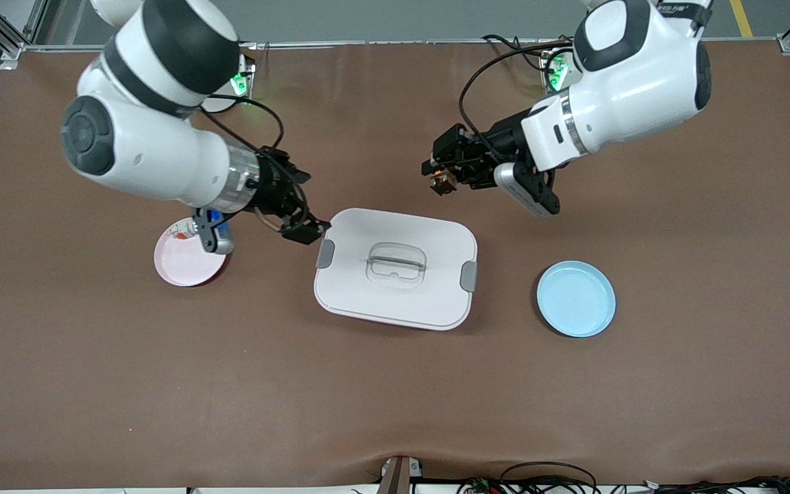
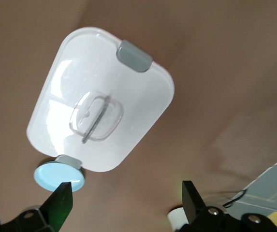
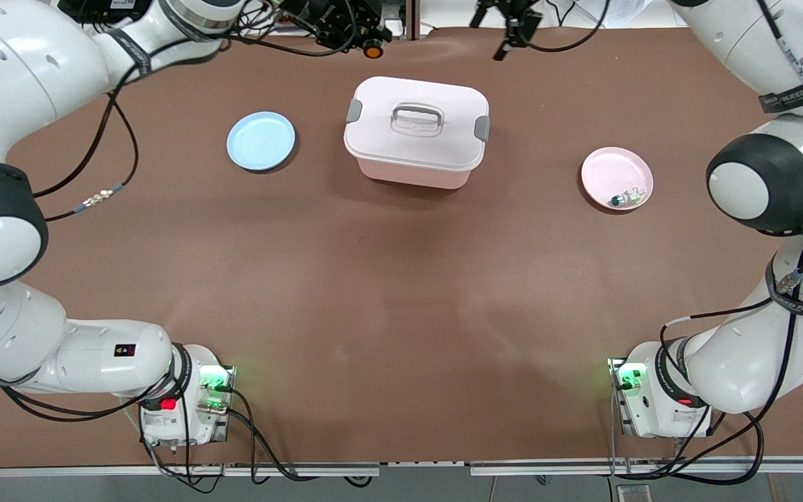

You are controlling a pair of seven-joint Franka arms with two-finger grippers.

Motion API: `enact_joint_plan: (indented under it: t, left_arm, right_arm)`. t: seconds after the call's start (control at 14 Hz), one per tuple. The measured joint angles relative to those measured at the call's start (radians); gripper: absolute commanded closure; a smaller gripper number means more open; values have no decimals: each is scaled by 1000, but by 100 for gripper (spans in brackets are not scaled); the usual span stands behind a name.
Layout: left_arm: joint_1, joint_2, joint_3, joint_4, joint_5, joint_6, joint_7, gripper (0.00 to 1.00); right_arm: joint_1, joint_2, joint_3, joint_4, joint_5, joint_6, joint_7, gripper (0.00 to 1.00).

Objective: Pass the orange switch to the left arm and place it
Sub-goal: 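Open the right gripper and withdraw it while the left gripper pulls back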

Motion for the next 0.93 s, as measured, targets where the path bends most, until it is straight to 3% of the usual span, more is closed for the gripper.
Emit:
enact_joint_plan:
  t: [0.29,0.64,0.93]
  left_arm:
    - [48,-49,3,26,134,-158,-1,100]
    - [95,-61,8,156,421,-434,-10,100]
    - [123,-62,10,192,527,-519,-47,100]
  right_arm:
    - [-102,-3,-9,4,-4,-165,-228,0]
    - [-226,-12,-12,20,-79,-288,-549,0]
    - [-309,-20,-13,80,-152,-357,-818,0]
